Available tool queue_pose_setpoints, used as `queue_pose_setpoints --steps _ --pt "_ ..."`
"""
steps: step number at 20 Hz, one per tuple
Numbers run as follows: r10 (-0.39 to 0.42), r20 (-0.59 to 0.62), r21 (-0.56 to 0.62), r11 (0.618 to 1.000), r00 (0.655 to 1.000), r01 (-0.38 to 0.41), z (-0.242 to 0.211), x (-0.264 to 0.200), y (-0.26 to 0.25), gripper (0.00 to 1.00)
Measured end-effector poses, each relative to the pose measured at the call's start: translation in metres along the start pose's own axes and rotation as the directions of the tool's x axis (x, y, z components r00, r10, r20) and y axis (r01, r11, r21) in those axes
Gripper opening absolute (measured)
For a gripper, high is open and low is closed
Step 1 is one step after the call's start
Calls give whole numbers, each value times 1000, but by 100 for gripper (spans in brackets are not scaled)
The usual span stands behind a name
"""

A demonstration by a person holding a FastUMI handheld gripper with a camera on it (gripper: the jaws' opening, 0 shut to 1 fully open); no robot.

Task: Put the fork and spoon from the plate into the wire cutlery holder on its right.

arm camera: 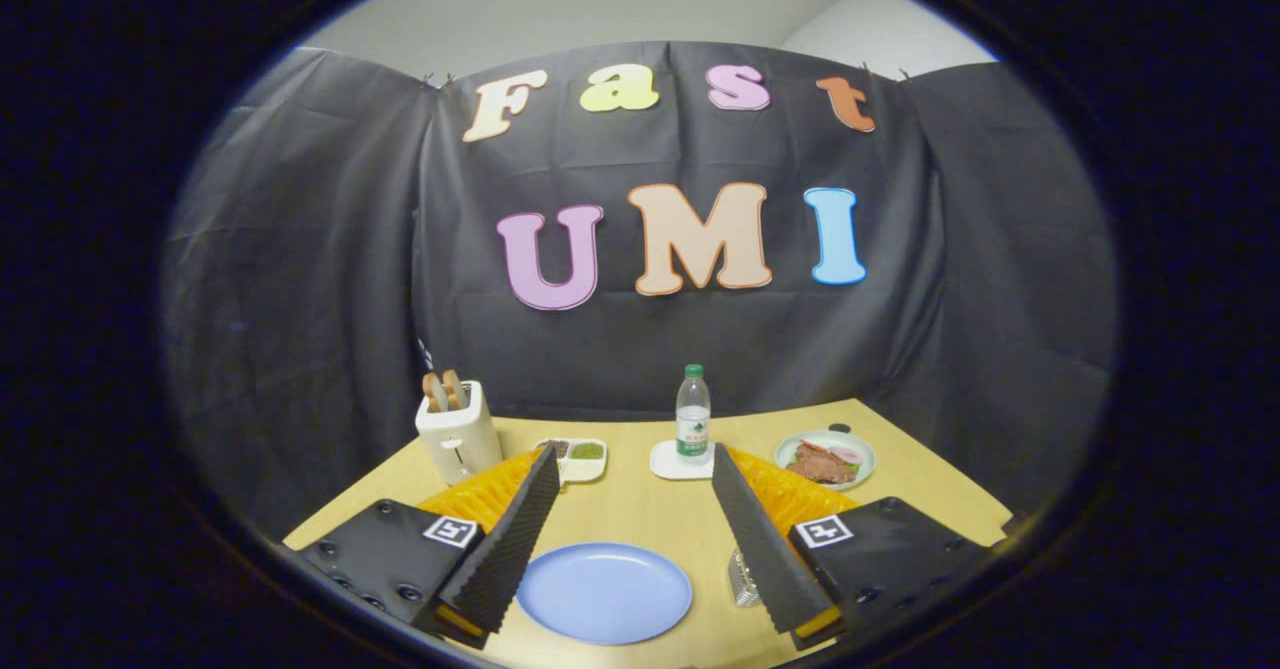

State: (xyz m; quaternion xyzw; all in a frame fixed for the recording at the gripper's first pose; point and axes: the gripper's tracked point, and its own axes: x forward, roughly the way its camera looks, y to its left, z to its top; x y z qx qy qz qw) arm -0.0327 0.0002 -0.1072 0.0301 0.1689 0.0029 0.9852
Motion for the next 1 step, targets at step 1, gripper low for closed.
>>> queue_pose_setpoints --steps 1 --pt "0 1 -2 1000 1000 0 1 1 0 98"
